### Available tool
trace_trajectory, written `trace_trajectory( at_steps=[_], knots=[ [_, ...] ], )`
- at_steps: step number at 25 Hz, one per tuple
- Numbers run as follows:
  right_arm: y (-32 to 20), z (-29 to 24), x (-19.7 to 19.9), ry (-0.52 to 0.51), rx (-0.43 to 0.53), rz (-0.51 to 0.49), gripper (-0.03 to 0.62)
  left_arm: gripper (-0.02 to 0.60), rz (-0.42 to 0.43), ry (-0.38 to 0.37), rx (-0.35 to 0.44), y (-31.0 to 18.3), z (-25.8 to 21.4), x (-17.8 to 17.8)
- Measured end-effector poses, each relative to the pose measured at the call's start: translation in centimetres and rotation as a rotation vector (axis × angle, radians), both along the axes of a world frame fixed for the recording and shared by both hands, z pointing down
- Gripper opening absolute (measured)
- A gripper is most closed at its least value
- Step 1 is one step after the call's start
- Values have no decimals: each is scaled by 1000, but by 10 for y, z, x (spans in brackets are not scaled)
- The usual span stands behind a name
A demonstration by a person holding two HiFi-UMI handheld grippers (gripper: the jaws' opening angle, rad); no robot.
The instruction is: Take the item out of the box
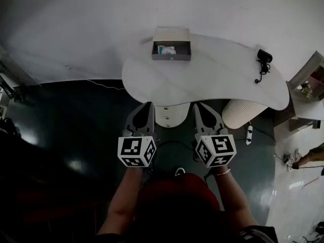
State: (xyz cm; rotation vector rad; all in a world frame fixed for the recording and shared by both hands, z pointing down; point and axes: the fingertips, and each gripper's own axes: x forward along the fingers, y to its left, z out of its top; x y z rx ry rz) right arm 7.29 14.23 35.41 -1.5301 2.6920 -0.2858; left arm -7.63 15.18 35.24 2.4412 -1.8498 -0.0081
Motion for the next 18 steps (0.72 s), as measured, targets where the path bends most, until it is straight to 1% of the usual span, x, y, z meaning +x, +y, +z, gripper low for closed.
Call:
trace_trajectory(
  at_steps=[7, 11, 18],
  knots=[
    [-6, 1, 16, -11, 11, 1, 14, 21, -22, -3, -16, -5, 6, 8],
    [-8, -5, 29, -43, 26, 5, 14, 21, -38, 9, 4, -3, -4, 12],
    [-7, 1, 37, -34, 13, -17, 14, 21, -65, -11, 29, 3, -15, 19]
  ],
)
